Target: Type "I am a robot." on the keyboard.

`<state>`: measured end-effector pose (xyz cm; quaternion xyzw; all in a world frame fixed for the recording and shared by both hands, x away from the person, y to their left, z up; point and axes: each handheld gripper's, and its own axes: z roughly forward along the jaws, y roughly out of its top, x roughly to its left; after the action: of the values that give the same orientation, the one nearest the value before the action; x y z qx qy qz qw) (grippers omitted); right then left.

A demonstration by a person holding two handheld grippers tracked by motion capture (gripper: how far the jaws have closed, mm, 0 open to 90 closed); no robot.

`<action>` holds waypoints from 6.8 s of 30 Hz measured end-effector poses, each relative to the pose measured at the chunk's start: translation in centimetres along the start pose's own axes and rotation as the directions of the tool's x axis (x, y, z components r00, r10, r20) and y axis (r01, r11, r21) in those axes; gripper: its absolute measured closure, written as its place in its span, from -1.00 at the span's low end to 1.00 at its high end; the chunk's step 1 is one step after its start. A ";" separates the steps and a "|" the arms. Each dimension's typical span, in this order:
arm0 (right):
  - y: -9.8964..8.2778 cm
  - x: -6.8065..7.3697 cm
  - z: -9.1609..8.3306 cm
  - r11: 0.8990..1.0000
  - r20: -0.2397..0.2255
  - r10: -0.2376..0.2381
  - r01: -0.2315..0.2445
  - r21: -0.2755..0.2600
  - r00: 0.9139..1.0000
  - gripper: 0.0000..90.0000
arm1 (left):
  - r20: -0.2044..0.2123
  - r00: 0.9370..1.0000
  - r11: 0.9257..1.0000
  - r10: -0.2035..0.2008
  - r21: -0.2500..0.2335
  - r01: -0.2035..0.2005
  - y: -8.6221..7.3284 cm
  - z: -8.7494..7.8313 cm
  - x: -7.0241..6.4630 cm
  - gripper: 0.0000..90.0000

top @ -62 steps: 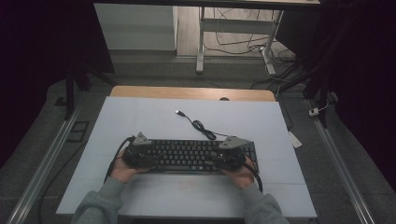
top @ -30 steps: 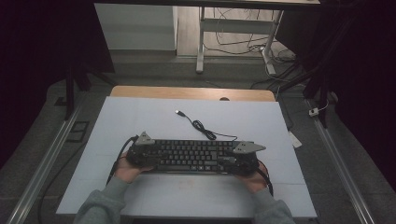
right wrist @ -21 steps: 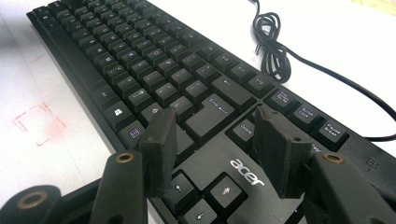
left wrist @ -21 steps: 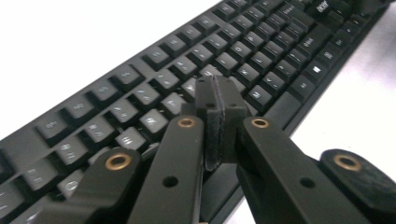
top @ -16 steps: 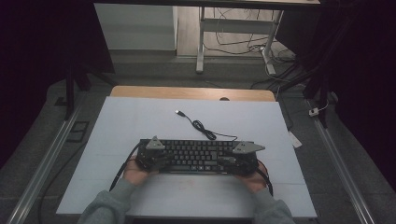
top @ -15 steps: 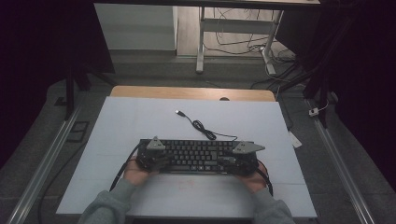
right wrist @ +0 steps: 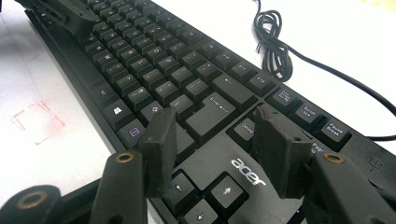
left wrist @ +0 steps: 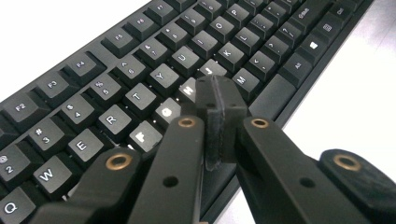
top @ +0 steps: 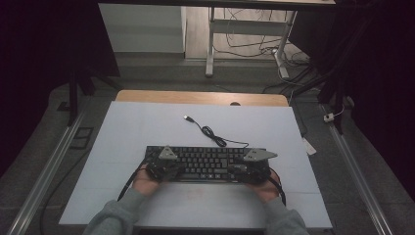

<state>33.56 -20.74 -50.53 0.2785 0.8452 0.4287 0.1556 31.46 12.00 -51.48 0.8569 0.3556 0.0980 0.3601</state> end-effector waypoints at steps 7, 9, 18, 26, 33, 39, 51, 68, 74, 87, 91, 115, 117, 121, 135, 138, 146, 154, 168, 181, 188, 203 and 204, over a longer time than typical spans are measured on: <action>0.0 0.0 0.0 1.000 0.000 -0.001 0.001 0.005 1.000 0.10 | -0.006 1.000 1.000 0.001 0.016 -0.001 -0.1 0.3 0.0 0.97; 0.0 0.0 0.0 1.000 0.001 -0.001 0.001 0.006 1.000 0.10 | -0.011 1.000 1.000 0.004 0.027 -0.004 -0.2 0.7 -0.1 0.97; 0.0 0.0 0.0 1.000 0.002 -0.003 0.003 0.004 1.000 0.10 | -0.016 1.000 1.000 -0.012 -0.013 0.011 -0.2 0.0 0.1 0.97; 0.0 0.1 0.0 1.000 0.004 -0.002 0.002 0.000 1.000 0.10 | -0.018 0.999 0.998 -0.036 -0.058 0.035 -0.3 -1.6 0.7 0.96; 0.0 0.1 0.0 1.000 0.002 -0.002 0.002 -0.002 1.000 0.10 | -0.017 0.998 0.994 -0.067 -0.090 0.065 -0.8 -3.1 1.4 0.79; 0.0 0.1 -0.1 1.000 0.003 -0.003 0.003 -0.004 1.000 0.10 | -0.044 0.992 0.989 -0.120 -0.093 0.115 -1.4 -3.7 2.1 0.18; 0.1 0.1 0.1 1.000 0.002 -0.007 0.007 -0.006 1.000 0.09 | -0.065 0.984 0.984 -0.164 -0.085 0.159 -2.0 -4.0 3.0 -0.08; 1.3 0.9 0.9 1.000 -0.022 -0.010 0.010 -0.024 1.000 0.10 | -0.071 0.983 0.983 -0.170 -0.082 0.164 -2.0 -3.9 3.2 -0.11; 2.1 1.3 1.5 0.999 -0.025 -0.006 0.005 -0.032 1.000 0.11 | -0.070 0.983 0.983 -0.170 -0.084 0.164 -2.0 -4.0 3.2 -0.11; 3.5 2.2 3.7 1.000 -0.041 -0.019 0.018 -0.006 0.999 0.33 | -0.080 0.982 0.982 -0.171 -0.088 0.164 -2.0 -4.0 3.2 -0.12; 3.9 2.4 4.3 1.000 -0.057 -0.025 0.025 -0.001 0.998 0.62 | -0.079 0.982 0.983 -0.171 -0.086 0.164 -2.0 -4.0 3.2 -0.12; 5.5 3.1 8.7 0.997 -0.084 -0.023 0.029 0.069 0.996 0.99 | -0.084 0.983 0.984 -0.164 -0.081 0.157 -2.0 -3.9 3.0 -0.13; 5.5 3.1 9.0 0.997 -0.084 -0.019 0.025 0.073 0.996 0.99 | -0.086 0.983 0.984 -0.164 -0.082 0.157 -2.0 -3.9 3.1 -0.13; 5.6 3.2 9.3 0.997 -0.085 -0.022 0.029 0.075 0.996 0.99 | -0.088 0.983 0.985 -0.162 -0.080 0.155 -2.0 -3.9 3.1 -0.13; 5.7 3.5 9.7 0.996 -0.089 -0.031 0.038 0.083 0.996 0.99 | -0.089 0.984 0.986 -0.157 -0.075 0.151 -2.1 -3.8 3.0 -0.13; 5.6 3.5 9.8 0.995 -0.085 -0.034 0.042 0.090 0.996 0.99 | -0.089 0.983 0.986 -0.158 -0.076 0.151 -2.1 -3.9 3.0 -0.13; 5.7 3.5 9.4 0.997 -0.081 -0.036 0.041 0.072 0.996 0.99 | -0.089 0.984 0.986 -0.157 -0.076 0.150 -2.1 -3.9 3.0 -0.14; 5.9 3.2 8.0 0.999 -0.087 -0.026 0.029 0.027 0.996 0.99 | -0.091 0.983 0.986 -0.157 -0.075 0.151 -2.1 -3.9 3.1 -0.14; 5.1 2.3 5.8 1.000 -0.072 -0.017 0.017 0.000 0.997 0.95 | -0.093 0.983 0.986 -0.156 -0.076 0.150 -2.1 -3.9 3.1 -0.14; 3.5 1.1 3.1 1.000 -0.031 0.007 -0.007 -0.014 0.999 0.36 | -0.095 0.983 0.986 -0.158 -0.075 0.151 -2.2 -3.8 3.3 -0.15; 2.1 0.7 1.3 1.000 -0.005 0.013 -0.013 -0.013 1.000 0.23 | -0.096 0.983 0.985 -0.159 -0.077 0.152 -2.1 -3.7 3.4 -0.16; -0.7 -0.4 -1.5 0.999 0.034 0.041 -0.041 -0.022 0.999 0.17 | -0.102 0.981 0.984 -0.167 -0.080 0.159 -2.2 -3.7 3.8 -0.16; -0.7 -0.4 -1.5 0.999 0.036 0.041 -0.040 -0.023 0.999 0.17 | -0.104 0.980 0.984 -0.167 -0.079 0.159 -2.2 -3.7 3.8 -0.16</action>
<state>32.92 -22.28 -50.17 0.3017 0.8316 0.4360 0.1654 31.43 17.66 -50.63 0.8048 0.4403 0.1278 0.3769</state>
